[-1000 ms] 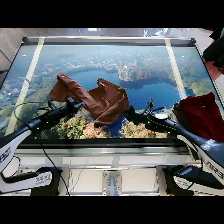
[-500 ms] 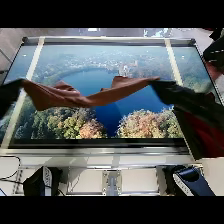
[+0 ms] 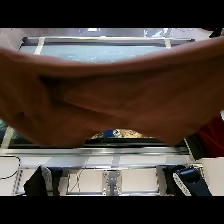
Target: Fold the shirts.
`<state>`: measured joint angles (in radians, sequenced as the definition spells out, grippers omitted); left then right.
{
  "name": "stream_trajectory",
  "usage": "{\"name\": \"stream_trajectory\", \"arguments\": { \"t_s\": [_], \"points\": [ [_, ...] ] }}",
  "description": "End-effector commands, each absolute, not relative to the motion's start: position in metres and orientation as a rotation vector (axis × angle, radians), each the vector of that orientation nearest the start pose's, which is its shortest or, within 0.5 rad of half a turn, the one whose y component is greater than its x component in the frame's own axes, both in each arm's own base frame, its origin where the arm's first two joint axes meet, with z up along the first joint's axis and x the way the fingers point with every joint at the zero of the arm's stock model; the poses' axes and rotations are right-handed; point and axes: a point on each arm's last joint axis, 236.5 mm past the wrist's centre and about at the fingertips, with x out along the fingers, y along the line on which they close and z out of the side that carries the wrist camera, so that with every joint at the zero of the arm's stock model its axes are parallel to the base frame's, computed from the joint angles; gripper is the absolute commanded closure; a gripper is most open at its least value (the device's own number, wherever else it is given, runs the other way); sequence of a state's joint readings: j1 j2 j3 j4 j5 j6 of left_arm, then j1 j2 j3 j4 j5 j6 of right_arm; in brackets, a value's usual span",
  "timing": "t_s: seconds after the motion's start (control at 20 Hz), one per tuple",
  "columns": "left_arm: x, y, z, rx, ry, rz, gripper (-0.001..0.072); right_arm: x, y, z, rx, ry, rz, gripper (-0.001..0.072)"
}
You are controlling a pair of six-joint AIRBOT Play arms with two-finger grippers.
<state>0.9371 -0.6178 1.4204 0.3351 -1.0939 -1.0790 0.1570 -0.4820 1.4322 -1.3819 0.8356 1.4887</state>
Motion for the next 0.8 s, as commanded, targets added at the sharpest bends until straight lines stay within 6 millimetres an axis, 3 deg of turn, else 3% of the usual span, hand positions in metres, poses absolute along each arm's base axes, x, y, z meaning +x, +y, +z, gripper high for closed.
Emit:
{"name": "stream_trajectory", "arguments": {
  "t_s": [0.0, 0.1, 0.25, 0.35, 0.45, 0.55, 0.65, 0.75],
  "points": [
    [0.308, 0.049, 0.433, -0.303, 0.065, -0.14, 0.0696, 0.281, 0.038, 0.427, -0.032, 0.087, 0.133, 0.0703],
    [0.363, 0.033, 0.378, -0.33, 0.241, -0.259, 0.0696, 0.339, 0.047, 0.367, -0.05, 0.288, 0.133, 0.0703],
    [0.457, 0.0, 0.252, -0.195, 0.548, -0.282, 0.0695, 0.425, 0.057, 0.264, -0.066, 0.553, 0.129, 0.0704],
    [0.513, -0.009, 0.17, -0.199, 0.665, -0.237, 0.0694, 0.477, 0.056, 0.191, -0.046, 0.677, 0.116, 0.0703],
    [0.559, -0.007, 0.096, -0.242, 0.715, -0.195, 0.0694, 0.514, 0.051, 0.12, -0.004, 0.779, 0.103, 0.0703],
    [0.586, -0.002, 0.032, -0.272, 0.761, -0.158, 0.0694, 0.547, 0.05, 0.064, 0.042, 0.804, 0.095, 0.0703],
    [0.603, 0.001, -0.012, -0.301, 0.801, -0.142, 0.0693, 0.582, 0.056, 0.04, 0.1, 0.718, 0.094, 0.0701],
    [0.62, -0.005, -0.025, -0.412, 0.778, -0.141, 0.0692, 0.616, 0.065, 0.051, 0.213, 0.552, 0.089, 0.0697]
  ]
}}
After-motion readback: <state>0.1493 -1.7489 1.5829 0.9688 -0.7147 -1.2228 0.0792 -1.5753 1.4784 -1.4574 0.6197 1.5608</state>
